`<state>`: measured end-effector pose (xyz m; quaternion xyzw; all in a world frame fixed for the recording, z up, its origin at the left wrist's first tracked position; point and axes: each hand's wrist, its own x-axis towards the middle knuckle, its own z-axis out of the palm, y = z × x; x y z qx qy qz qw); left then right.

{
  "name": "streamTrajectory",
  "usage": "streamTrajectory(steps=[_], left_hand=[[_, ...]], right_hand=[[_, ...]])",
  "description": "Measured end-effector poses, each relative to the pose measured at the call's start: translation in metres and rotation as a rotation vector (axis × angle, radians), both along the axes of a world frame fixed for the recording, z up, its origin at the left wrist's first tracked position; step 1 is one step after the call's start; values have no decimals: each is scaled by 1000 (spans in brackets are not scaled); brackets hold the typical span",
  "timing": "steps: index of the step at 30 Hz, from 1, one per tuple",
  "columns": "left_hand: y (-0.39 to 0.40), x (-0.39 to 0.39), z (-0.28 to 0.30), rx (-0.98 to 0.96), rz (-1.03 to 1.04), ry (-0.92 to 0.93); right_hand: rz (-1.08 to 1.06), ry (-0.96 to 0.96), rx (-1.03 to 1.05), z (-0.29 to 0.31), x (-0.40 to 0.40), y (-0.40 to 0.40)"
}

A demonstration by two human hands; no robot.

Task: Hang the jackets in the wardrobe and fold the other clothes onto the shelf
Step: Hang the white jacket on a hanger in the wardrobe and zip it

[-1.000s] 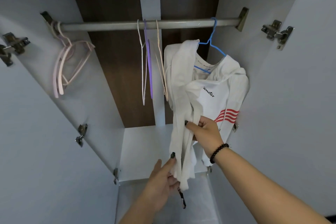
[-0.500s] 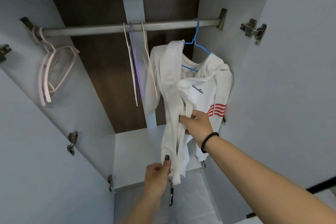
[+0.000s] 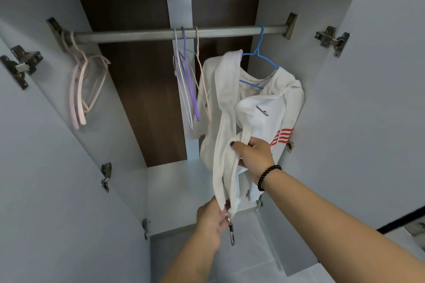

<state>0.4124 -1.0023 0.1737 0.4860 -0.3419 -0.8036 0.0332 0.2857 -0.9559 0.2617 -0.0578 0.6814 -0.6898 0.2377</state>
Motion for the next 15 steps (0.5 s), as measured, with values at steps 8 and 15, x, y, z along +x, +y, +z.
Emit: streamTrajectory(steps=[8,15], left_hand=[[-37,22,9,9,131,536],[-34,39,16,-821,-222,231]], right_hand=[[-70,-13,-23,8,13,0],[-47,2,-13,10,24,5]])
